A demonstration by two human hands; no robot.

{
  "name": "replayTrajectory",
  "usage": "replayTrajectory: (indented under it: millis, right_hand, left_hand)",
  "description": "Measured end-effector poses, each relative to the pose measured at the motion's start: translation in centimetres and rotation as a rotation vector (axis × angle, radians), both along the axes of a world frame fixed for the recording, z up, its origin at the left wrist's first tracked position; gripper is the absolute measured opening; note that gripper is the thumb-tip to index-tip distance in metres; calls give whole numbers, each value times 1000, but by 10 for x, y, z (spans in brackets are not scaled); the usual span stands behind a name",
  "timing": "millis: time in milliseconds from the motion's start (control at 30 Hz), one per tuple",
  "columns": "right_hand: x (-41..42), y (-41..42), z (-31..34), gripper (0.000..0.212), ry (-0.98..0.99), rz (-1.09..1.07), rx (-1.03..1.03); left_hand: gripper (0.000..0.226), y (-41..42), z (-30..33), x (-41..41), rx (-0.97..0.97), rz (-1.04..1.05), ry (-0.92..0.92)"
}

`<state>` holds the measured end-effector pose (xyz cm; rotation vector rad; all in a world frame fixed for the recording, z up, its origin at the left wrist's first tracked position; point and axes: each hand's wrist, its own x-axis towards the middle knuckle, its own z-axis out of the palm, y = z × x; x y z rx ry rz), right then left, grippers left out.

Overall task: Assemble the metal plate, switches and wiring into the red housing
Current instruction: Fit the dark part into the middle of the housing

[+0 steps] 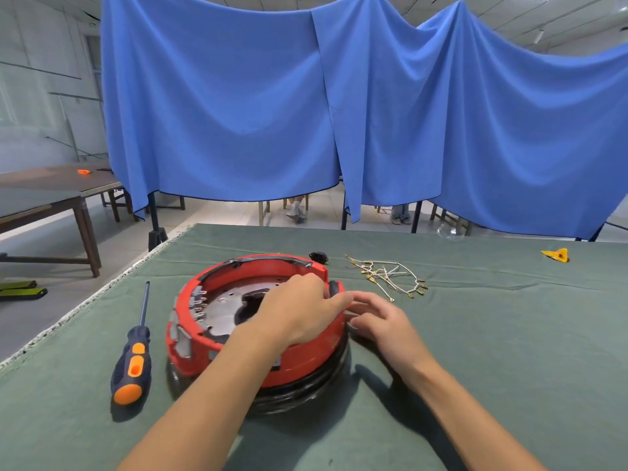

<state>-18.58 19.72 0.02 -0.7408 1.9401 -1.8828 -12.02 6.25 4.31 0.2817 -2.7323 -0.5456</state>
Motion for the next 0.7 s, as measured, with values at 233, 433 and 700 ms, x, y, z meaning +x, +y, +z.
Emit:
replayTrajectory:
  millis: [233, 433, 700]
  right_hand:
    - [-23, -35, -10, 23, 121, -136, 127]
    - [-70, -62, -21, 10, 432, -306, 376]
    - [-141, -122, -23, 47, 861, -299, 726]
  left_hand:
    - [51, -20, -2, -1, 168, 121, -27]
    - [45, -36, -4, -18, 255, 191, -46]
    - [50, -51, -10, -44, 256, 234, 0]
